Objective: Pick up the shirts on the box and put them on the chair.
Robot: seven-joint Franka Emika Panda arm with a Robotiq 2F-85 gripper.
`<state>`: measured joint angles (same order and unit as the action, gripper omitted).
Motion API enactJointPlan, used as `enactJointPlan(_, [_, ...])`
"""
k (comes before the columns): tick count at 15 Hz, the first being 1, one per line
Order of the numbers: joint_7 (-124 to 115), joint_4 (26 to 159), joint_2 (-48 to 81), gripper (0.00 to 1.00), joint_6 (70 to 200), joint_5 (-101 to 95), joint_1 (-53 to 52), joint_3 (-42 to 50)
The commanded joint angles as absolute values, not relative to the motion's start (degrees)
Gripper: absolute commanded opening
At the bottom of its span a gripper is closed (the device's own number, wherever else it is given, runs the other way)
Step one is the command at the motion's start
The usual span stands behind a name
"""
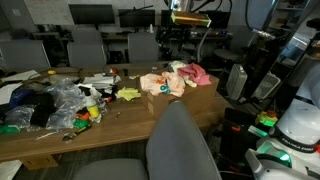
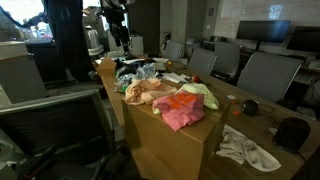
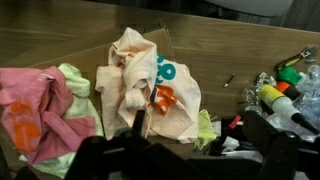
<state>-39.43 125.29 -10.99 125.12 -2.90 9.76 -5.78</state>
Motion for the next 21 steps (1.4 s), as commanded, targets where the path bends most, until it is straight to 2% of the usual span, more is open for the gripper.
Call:
enactJointPlan(1, [-42.5, 123.1, -6.5, 1.00, 124.4, -3.9, 8.8, -3.0])
enactJointPlan(21, [-50.2, 124.3, 7.5, 1.00, 128.3, -1.6, 5.1, 2.9])
